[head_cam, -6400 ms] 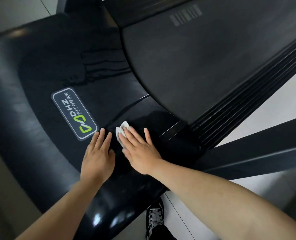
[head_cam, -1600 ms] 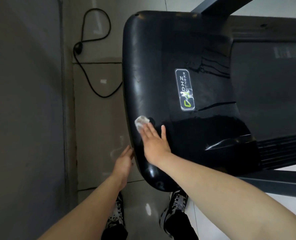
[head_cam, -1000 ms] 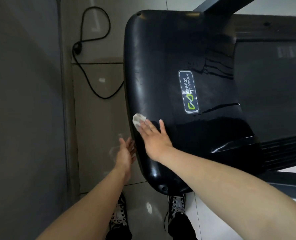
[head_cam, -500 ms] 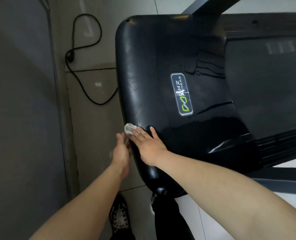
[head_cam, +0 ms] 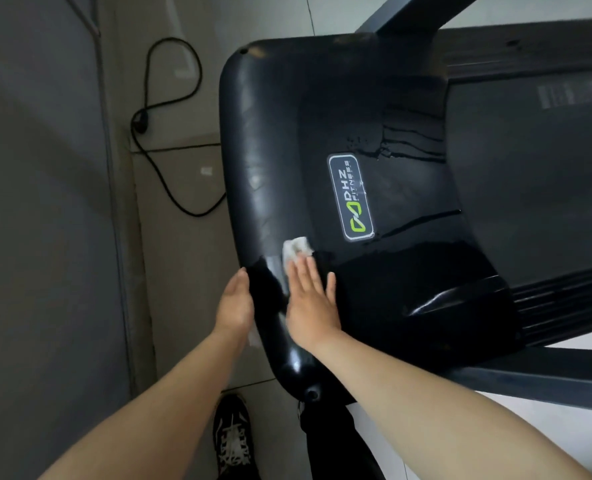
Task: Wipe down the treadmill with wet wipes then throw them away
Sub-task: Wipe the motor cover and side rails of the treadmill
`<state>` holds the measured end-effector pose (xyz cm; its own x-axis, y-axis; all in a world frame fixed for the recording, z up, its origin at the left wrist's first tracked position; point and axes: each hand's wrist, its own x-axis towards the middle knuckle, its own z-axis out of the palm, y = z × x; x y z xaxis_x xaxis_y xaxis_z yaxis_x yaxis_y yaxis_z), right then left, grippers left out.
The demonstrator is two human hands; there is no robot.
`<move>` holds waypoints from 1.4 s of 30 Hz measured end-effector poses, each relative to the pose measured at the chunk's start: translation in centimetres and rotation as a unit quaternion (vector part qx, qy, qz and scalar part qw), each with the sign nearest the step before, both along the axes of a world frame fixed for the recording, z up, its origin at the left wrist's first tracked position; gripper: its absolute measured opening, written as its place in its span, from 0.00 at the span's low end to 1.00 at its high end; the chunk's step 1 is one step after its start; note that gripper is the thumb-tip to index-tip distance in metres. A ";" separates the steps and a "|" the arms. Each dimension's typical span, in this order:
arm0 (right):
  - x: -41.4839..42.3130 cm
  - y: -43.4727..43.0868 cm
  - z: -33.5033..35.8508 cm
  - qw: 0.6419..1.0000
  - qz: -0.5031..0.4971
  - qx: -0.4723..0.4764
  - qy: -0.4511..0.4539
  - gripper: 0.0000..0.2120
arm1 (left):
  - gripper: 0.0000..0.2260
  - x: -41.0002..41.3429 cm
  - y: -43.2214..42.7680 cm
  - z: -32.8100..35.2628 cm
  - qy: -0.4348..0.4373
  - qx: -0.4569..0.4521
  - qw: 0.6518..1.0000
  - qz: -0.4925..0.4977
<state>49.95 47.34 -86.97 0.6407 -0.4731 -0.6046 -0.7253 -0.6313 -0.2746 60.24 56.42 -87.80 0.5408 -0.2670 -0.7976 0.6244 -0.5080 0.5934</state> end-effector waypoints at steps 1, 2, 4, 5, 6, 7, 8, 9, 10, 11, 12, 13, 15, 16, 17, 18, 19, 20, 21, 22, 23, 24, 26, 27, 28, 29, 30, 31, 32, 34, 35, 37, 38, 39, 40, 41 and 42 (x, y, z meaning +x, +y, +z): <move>0.2 0.0 0.1 0.999 0.035 -0.001 -0.003 0.41 | 0.19 0.0 -0.4 0.2 -0.027 0.014 0.999 -0.017; 0.2 -0.2 0.1 0.998 0.063 -0.006 -0.006 0.41 | 0.20 0.0 -0.9 0.4 -0.061 0.024 0.997 -0.048; -0.4 -1.2 0.0 0.995 0.101 -0.022 -0.009 0.39 | 0.20 -0.1 -2.2 0.6 -0.127 0.028 0.983 -0.127; -1.0 -1.9 0.0 0.994 0.106 -0.029 -0.009 0.39 | 0.20 -0.1 -2.9 0.6 -0.150 0.026 0.975 -0.160; -1.8 -2.6 -0.1 0.995 0.096 -0.035 -0.011 0.38 | 0.20 -0.2 -3.7 0.6 -0.166 0.022 0.967 -0.192; -2.6 -3.2 -0.3 0.997 0.070 -0.040 -0.011 0.37 | 0.20 -0.2 -4.3 0.6 -0.174 0.022 0.961 -0.214; -3.3 -3.7 -0.5 0.999 0.031 -0.040 -0.011 0.36 | 0.21 -0.2 -4.7 0.5 -0.180 0.026 0.957 -0.227; -4.0 -4.1 -0.7 0.999 -0.011 -0.035 -0.010 0.35 | 0.21 -0.2 -4.9 0.4 -0.187 0.030 0.954 -0.232; -4.5 -4.3 -0.9 0.999 -0.044 -0.030 -0.007 0.33 | 0.21 -0.1 -4.9 0.4 -0.189 0.035 0.953 -0.233; -4.9 -4.2 -0.9 0.998 -0.060 -0.026 -0.007 0.32 | 0.21 -0.1 -4.8 0.5 -0.188 0.040 0.953 -0.233; -5.1 -3.9 -0.9 0.998 -0.061 -0.024 -0.012 0.32 | 0.22 0.0 -4.8 0.6 -0.185 0.043 0.953 -0.237; -5.1 -3.5 -0.8 0.998 -0.048 -0.020 -0.022 0.31 | 0.22 0.0 -4.7 0.7 -0.180 0.044 0.953 -0.241; -4.9 -2.0 -0.8 0.999 0.015 -0.008 -0.039 0.30 | 0.23 0.2 -4.6 0.9 -0.162 0.047 0.956 -0.241; -4.8 -1.1 -0.8 0.998 0.056 -0.005 -0.038 0.31 | 0.23 0.2 -4.6 1.1 -0.151 0.044 0.959 -0.235; -4.8 -0.4 -0.9 0.995 0.089 -0.004 -0.033 0.31 | 0.23 0.2 -4.6 1.2 -0.139 0.041 0.963 -0.229; -4.8 0.0 -1.0 0.994 0.107 -0.006 -0.027 0.32 | 0.23 0.1 -4.5 1.2 -0.131 0.039 0.964 -0.230; -4.9 0.0 -1.0 0.993 0.113 -0.007 -0.025 0.32 | 0.23 0.1 -4.5 1.3 -0.130 0.041 0.961 -0.241; -4.9 -0.3 -0.8 0.993 0.116 -0.006 -0.027 0.31 | 0.23 0.1 -4.5 1.2 -0.137 0.046 0.953 -0.265; -5.1 -0.9 -0.6 0.992 0.119 -0.004 -0.030 0.30 | 0.23 0.1 -4.5 1.1 -0.150 0.055 0.940 -0.302; -5.3 -1.6 -0.4 0.992 0.119 -0.006 -0.030 0.29 | 0.24 0.1 -4.5 1.0 -0.163 0.067 0.923 -0.341; -5.5 -2.4 -0.4 0.994 0.108 -0.012 -0.027 0.29 | 0.25 0.0 -4.4 0.8 -0.175 0.078 0.910 -0.369; -5.8 -3.4 -0.4 0.996 0.085 -0.020 -0.021 0.29 | 0.26 0.0 -4.5 0.7 -0.179 0.086 0.903 -0.382; -6.3 -5.5 -0.7 1.000 -0.004 -0.020 -0.006 0.30 | 0.28 -0.3 -4.6 0.8 -0.174 0.093 0.902 -0.385; -6.5 -6.5 -0.7 0.998 -0.057 -0.010 0.000 0.30 | 0.29 -0.4 -4.6 0.9 -0.172 0.093 0.902 -0.384; -6.7 -7.4 -0.9 0.995 -0.096 0.001 0.006 0.30 | 0.29 -0.6 -4.7 1.0 -0.176 0.096 0.900 -0.387; -6.9 -8.0 -0.9 0.993 -0.116 0.006 0.012 0.30 | 0.29 -0.8 -4.8 1.1 -0.187 0.105 0.894 -0.394; -6.9 -8.4 -1.0 0.992 -0.122 0.010 0.017 0.31 | 0.30 -0.8 -4.9 1.0 -0.203 0.119 0.884 -0.403; -6.8 -8.5 -1.1 0.992 -0.124 0.014 0.015 0.31 | 0.30 -0.7 -5.1 1.0 -0.216 0.137 0.876 -0.410; -6.6 -8.4 -0.9 0.992 -0.123 0.018 0.005 0.31 | 0.30 -0.7 -5.5 1.2 -0.225 0.154 0.869 -0.412; -6.0 -7.5 -0.8 0.996 -0.082 0.012 -0.038 0.33 | 0.30 -1.1 -6.5 1.4 -0.256 0.179 0.856 -0.413; -5.7 -7.1 -0.8 0.997 -0.050 0.012 -0.066 0.33 | 0.30 -1.3 -7.2 1.5 -0.282 0.179 0.842 -0.423; -5.6 -6.7 -0.8 0.995 -0.010 0.018 -0.100 0.34 | 0.31 -2.0 -8.7 1.4 -0.339 0.145 0.805 -0.464; -5.9 -7.0 -0.8 0.995 0.000 0.015 -0.101 0.33 | 0.31 -2.4 -9.5 1.0 -0.355 0.122 0.791 -0.484; -6.2 -7.6 -0.8 0.996 0.007 0.013 -0.093 0.33 | 0.30 -2.8 -10.3 0.8 -0.357 0.104 0.781 -0.501; -6.6 -8.5 -0.9 0.997 0.012 0.009 -0.080 0.32 | 0.30 -3.1 -11.2 0.5 -0.350 0.092 0.775 -0.517; -7.1 -9.5 -1.0 0.998 0.012 0.002 -0.065 0.31 | 0.30 -3.6 -11.8 0.2 -0.342 0.090 0.770 -0.532; -7.7 -10.7 -1.2 0.999 0.005 -0.003 -0.052 0.31 | 0.31 -4.0 -12.3 0.0 -0.337 0.098 0.764 -0.541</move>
<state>42.25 36.63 -88.14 0.7045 -0.4699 -0.5318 -0.6867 -0.6407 -0.3435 56.22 44.10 -87.84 0.3946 -0.7597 -0.5168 -0.6385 -0.6312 0.4403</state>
